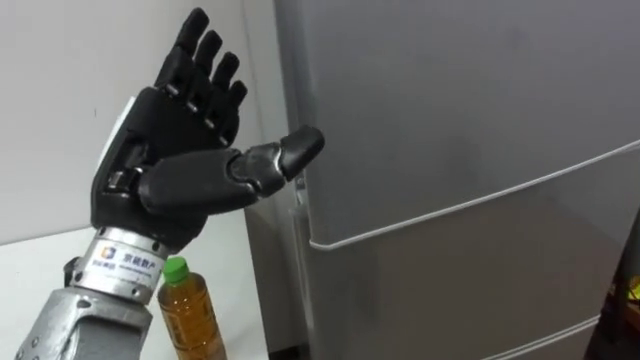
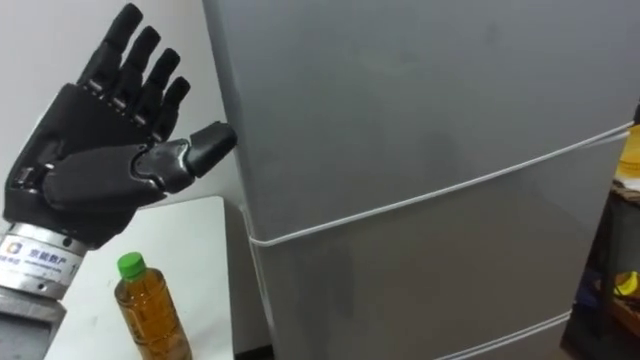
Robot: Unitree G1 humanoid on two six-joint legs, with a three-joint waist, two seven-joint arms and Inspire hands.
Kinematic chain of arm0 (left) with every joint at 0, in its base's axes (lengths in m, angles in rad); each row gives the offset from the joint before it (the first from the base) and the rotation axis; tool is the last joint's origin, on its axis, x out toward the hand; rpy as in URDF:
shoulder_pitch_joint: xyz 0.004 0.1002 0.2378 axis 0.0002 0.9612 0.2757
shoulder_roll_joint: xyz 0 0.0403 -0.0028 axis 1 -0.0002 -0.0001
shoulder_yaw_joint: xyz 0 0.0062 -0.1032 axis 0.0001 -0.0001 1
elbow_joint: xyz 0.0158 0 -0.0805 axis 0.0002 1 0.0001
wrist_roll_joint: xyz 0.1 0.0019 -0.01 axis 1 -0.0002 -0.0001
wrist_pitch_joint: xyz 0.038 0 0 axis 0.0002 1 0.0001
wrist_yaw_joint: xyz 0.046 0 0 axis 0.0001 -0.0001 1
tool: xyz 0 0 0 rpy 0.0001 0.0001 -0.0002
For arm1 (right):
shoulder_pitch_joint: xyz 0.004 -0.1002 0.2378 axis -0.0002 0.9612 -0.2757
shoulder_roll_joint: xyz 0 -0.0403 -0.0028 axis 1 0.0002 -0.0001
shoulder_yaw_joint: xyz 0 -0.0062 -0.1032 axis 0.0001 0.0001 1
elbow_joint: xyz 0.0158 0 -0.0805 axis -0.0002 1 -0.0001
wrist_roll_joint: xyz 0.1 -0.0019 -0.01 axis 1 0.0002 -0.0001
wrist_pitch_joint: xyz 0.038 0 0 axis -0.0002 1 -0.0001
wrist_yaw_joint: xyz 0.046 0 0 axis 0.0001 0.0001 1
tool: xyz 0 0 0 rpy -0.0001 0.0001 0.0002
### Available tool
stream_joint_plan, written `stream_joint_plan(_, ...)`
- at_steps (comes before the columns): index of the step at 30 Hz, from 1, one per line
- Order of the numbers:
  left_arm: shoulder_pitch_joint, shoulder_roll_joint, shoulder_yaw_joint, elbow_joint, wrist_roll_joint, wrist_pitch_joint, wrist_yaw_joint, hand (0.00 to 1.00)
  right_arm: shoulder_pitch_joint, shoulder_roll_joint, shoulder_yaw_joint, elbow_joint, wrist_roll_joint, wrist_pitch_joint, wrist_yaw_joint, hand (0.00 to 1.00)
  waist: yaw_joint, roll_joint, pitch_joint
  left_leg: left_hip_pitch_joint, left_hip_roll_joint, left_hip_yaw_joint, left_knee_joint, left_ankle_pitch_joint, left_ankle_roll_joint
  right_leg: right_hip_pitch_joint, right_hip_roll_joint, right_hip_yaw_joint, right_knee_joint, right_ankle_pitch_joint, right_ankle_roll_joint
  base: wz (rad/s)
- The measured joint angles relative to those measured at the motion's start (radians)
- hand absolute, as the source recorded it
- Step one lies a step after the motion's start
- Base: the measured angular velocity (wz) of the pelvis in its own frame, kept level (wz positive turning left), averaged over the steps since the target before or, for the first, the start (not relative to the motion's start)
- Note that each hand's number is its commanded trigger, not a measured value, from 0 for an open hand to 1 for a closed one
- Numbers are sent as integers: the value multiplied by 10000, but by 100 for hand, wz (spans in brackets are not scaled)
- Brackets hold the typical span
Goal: Put the bottle in the upper fridge
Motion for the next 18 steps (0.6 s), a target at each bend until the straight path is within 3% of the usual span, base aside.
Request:
stream_joint_plan(6,-454,0,-230,0,15,64,-29,0,0,-16,-4,-32,-8,16,-5,0,-31,8,49,10,0,15,-22,1,-1,-5,1,1,-3,0,0,0)
stream_joint_plan(13,-456,-30,-485,181,14,80,-545,0,-94,-16,103,-69,-7,4,19,0,-243,-30,139,17,4,66,-69,3,-4,-20,4,-17,-7,-1,1,0)
stream_joint_plan(18,-456,-98,-614,390,17,81,-900,0,-131,-13,109,-60,-7,-5,107,0,-291,-38,151,-7,2,68,-88,3,-4,-80,4,-13,-8,-1,1,-2)
